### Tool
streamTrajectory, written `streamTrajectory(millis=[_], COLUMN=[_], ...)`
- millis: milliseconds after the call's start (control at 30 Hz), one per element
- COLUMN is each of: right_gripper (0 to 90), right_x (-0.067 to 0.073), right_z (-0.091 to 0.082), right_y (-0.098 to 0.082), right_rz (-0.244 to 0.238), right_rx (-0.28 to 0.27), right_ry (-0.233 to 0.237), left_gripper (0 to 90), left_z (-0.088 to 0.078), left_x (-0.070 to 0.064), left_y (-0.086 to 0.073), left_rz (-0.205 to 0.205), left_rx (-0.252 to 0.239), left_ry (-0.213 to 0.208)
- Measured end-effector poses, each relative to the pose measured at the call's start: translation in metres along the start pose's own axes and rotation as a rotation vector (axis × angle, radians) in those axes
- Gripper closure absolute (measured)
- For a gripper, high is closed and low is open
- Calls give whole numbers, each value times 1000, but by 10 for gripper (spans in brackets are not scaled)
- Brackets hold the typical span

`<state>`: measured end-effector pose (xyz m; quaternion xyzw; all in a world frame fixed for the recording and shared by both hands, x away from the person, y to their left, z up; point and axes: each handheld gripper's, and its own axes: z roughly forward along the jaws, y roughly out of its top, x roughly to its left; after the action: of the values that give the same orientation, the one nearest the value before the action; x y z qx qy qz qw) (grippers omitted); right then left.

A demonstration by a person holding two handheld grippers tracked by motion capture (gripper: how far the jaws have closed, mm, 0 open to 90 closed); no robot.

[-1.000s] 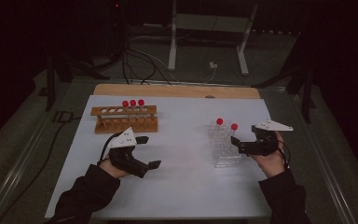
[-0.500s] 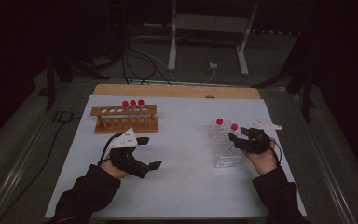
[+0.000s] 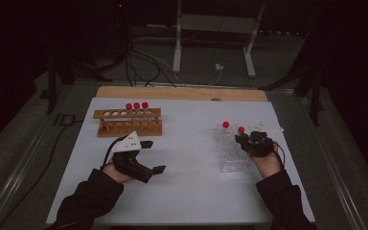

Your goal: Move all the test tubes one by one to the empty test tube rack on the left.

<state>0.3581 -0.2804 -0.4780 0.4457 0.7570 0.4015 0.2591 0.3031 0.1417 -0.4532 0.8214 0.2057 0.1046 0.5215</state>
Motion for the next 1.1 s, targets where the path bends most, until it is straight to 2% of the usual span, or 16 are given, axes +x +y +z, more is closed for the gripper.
streamTrajectory(millis=[233,733,933,1000,1033,1100], right_gripper=[749,750,750,750,750,750], right_x=[1,6,13,17,20,25], right_z=[-4,-43,-53,-54,-54,-54], right_y=[2,21,27,29,29,30], right_rz=[-1,-24,-38,-47,-53,-61], right_rx=[-11,-134,-159,-160,-161,-159], right_ry=[-4,-21,2,15,20,35], left_gripper=[15,15,15,15,15,15], left_z=[0,-1,-1,-2,-2,-3], left_x=[0,1,-1,-1,-1,-1], left_y=[0,2,5,6,6,7], left_rz=[-6,-10,-5,-7,-2,2], left_rx=[0,5,-2,-7,-6,-6], left_ry=[-1,19,32,18,30,24])
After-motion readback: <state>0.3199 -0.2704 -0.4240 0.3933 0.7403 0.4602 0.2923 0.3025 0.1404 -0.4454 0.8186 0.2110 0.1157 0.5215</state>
